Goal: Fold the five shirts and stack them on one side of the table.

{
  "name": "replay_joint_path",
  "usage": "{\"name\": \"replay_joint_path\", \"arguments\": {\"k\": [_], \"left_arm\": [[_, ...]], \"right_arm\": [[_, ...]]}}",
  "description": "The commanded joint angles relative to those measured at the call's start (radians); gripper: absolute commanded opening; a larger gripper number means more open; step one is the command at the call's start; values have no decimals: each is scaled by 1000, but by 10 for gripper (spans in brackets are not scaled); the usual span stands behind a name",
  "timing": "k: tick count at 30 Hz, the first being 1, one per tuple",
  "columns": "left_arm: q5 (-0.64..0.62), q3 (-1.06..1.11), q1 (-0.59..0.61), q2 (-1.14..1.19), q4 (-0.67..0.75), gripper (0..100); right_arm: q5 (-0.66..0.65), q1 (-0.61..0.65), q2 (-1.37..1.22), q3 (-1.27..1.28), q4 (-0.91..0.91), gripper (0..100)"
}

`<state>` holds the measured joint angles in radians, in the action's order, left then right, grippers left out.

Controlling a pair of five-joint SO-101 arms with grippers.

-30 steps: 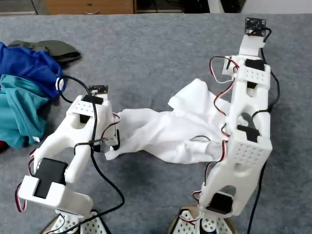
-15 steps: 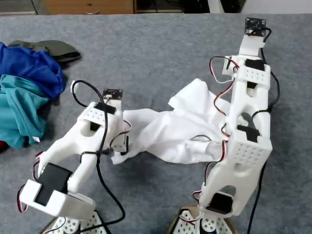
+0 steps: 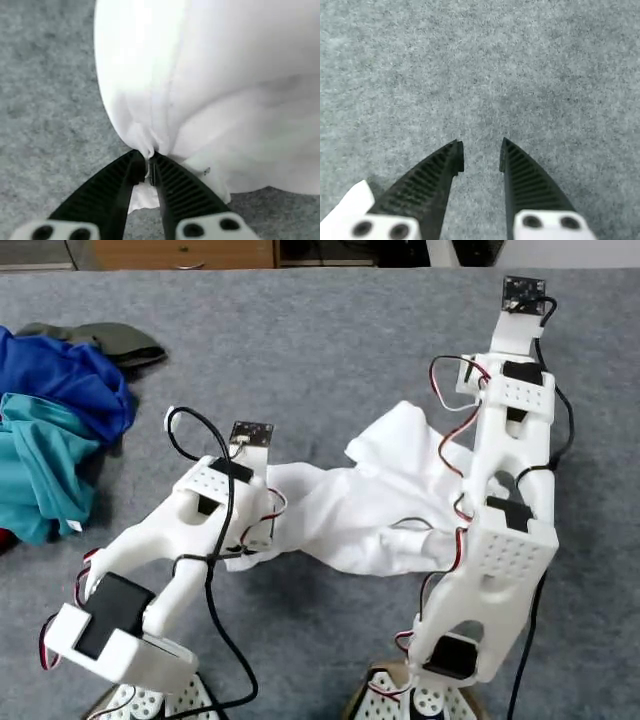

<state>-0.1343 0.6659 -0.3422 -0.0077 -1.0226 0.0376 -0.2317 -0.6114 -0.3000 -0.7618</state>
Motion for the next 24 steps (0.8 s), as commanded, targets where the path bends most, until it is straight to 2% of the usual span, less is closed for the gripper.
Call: {"name": "replay_joint_path", "arguments": {"k": [1, 8, 12, 15, 19, 24], "left_arm": [[9, -127, 75, -12, 25, 19], [106, -476, 284, 133, 37, 19], [141, -680, 287, 246, -129, 21], [114, -764, 293, 294, -206, 48], [-3, -825, 333, 298, -255, 184], [-2, -885, 353, 260, -325, 193]], "right_arm": [[-6, -21, 4, -53, -6, 138], [-6, -18, 4, -50, -6, 138], [-6, -19, 4, -50, -6, 138], [-6, -19, 4, -50, -6, 138], [-6, -18, 5, -48, -8, 138], [-6, -18, 5, -47, -8, 138]]}}
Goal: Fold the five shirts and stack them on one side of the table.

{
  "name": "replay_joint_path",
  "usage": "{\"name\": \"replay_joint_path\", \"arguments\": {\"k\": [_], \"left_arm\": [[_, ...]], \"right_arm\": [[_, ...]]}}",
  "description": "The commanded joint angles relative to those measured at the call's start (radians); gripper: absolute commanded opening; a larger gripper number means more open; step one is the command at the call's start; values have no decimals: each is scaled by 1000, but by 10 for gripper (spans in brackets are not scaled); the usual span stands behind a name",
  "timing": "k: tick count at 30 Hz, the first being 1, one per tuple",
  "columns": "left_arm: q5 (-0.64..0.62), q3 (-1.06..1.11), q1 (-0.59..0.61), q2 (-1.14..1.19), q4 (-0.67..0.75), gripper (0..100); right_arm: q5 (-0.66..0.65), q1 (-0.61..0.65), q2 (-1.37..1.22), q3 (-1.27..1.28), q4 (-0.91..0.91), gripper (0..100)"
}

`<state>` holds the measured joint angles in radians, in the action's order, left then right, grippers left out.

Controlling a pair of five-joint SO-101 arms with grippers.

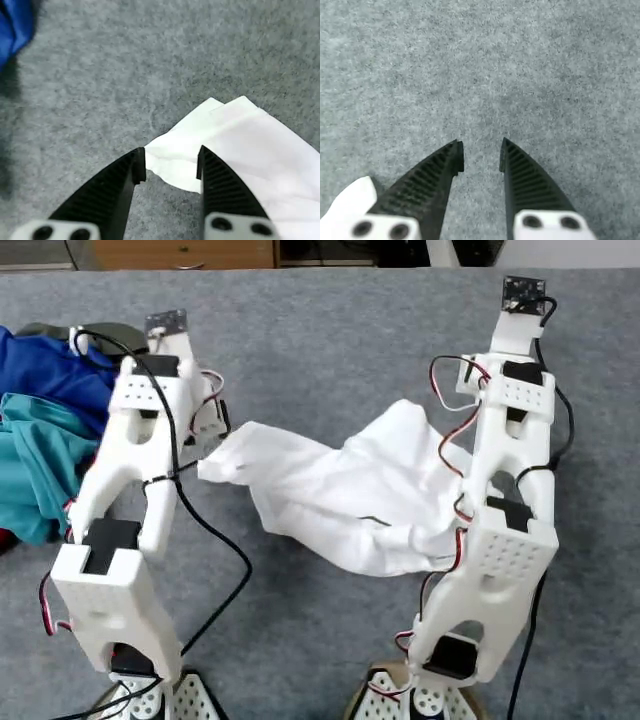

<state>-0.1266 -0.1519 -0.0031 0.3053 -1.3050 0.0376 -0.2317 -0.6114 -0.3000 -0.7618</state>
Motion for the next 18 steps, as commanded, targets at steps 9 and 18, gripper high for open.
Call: {"name": "replay_joint_path", "arguments": {"k": [9, 18], "left_arm": [[-86, 109, 8, -122, -143, 192], [-440, 230, 58, -133, 72, 196]], "right_arm": [[-6, -16, 7, -56, -34, 138], [-6, -16, 5, -56, -35, 138]]}}
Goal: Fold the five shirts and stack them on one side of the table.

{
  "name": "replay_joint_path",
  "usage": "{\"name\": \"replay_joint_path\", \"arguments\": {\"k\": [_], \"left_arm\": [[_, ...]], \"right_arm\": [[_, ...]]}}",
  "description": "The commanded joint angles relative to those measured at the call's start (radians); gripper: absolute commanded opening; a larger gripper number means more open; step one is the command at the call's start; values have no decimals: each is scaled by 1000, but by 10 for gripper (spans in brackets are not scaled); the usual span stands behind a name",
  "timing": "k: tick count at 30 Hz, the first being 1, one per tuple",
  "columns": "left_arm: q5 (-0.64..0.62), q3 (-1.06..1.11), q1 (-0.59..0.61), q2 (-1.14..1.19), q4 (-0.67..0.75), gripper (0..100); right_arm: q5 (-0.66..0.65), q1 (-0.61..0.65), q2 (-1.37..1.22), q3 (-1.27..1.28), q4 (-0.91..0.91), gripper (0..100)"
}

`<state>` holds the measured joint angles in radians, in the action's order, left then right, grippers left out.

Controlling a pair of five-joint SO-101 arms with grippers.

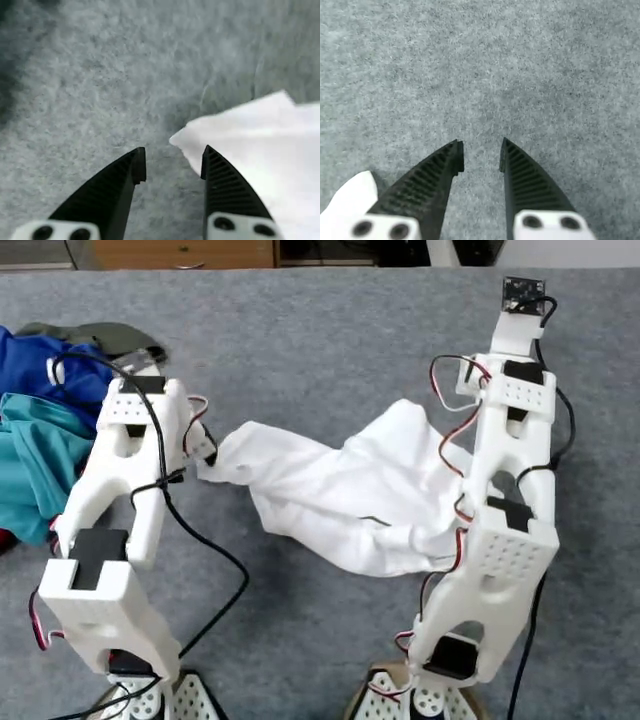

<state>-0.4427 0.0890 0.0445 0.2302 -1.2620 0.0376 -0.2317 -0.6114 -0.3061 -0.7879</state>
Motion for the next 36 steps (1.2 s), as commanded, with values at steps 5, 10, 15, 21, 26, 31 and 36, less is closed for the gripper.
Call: {"name": "replay_joint_path", "arguments": {"k": [5, 10, 15, 21, 26, 31, 36], "left_arm": [[-272, -52, -14, -58, 29, 197], [-321, -34, -60, -48, -3, 193], [-350, -41, -58, -48, -6, 192], [-376, -37, -60, -15, 3, 192], [-377, -46, -58, 58, 31, 192], [-405, -81, -60, 81, 29, 192], [-405, -83, -57, 85, 31, 192]], "right_arm": [[-6, -16, 5, -50, -9, 138], [-6, -16, 5, -50, -8, 138], [-6, -5, 4, -50, -9, 138], [-6, -5, 4, -50, -8, 138], [-6, -5, 4, -50, -8, 138], [-6, -5, 4, -50, -8, 138], [-6, -5, 4, -50, -8, 138]]}}
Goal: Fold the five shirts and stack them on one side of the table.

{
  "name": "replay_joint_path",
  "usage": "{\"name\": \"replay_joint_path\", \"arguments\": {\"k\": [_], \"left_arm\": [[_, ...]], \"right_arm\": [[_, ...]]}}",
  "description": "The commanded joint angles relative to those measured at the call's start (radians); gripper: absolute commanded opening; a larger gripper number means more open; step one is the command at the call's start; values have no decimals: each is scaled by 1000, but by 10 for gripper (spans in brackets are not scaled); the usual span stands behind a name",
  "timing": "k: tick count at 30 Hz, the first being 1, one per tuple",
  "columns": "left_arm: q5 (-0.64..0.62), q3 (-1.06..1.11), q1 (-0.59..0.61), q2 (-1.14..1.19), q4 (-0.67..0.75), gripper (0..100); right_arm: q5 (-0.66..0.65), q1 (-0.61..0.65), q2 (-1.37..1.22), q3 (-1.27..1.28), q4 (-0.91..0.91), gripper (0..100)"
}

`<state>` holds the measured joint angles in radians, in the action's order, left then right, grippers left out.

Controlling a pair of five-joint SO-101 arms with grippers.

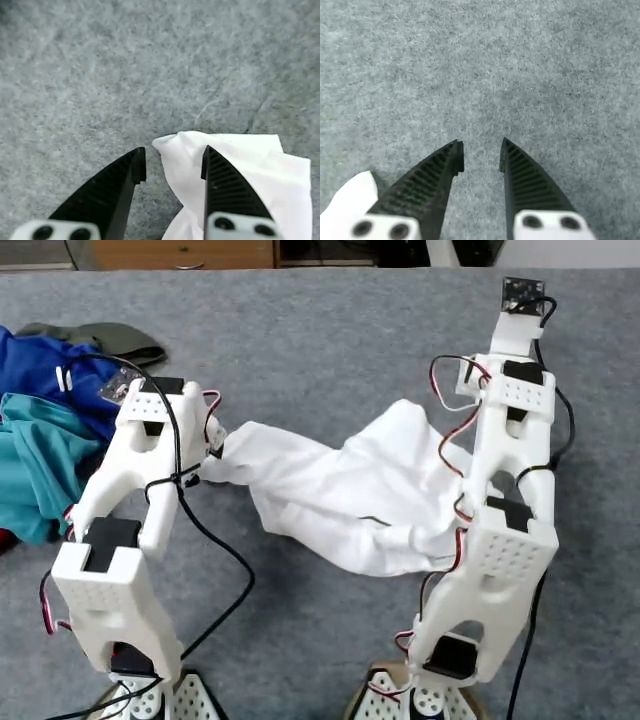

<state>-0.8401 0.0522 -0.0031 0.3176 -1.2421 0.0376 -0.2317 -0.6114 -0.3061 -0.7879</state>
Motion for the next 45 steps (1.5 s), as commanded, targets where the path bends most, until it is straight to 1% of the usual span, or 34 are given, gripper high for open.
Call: {"name": "replay_joint_path", "arguments": {"k": [1, 6, 10, 13, 19, 25, 29, 35, 38, 40, 43, 45], "left_arm": [[-8, -46, -6, -2, 9, 192], [-5, -41, -9, 1, 11, 144], [-6, -43, -11, 1, 12, 154], [-6, -34, -11, 2, 38, 154], [-6, -34, -11, 85, 44, 154], [-5, -74, -8, 104, 12, 149], [0, -112, -8, 104, -18, 102], [81, -147, -12, 104, -21, 37], [114, -195, -12, 104, -64, 19], [129, -264, -5, 104, -124, 19], [176, -411, 9, 91, -252, 19], [215, -489, 23, 73, -321, 19]], "right_arm": [[-6, -5, 4, -50, -8, 138], [-6, -5, 4, -50, -8, 138], [-6, -5, 4, -50, -8, 138], [-6, -5, 4, -50, -8, 138], [-6, -5, 4, -50, -8, 138], [-6, -5, 4, -50, -8, 138], [-6, -5, 4, -50, -8, 138], [-6, -5, 4, -50, -8, 138], [-6, -10, 7, -50, -9, 138], [-6, -15, 19, -68, -34, 138], [-14, -28, 64, -174, -173, 140], [-26, -30, 54, -251, -227, 141]]}}
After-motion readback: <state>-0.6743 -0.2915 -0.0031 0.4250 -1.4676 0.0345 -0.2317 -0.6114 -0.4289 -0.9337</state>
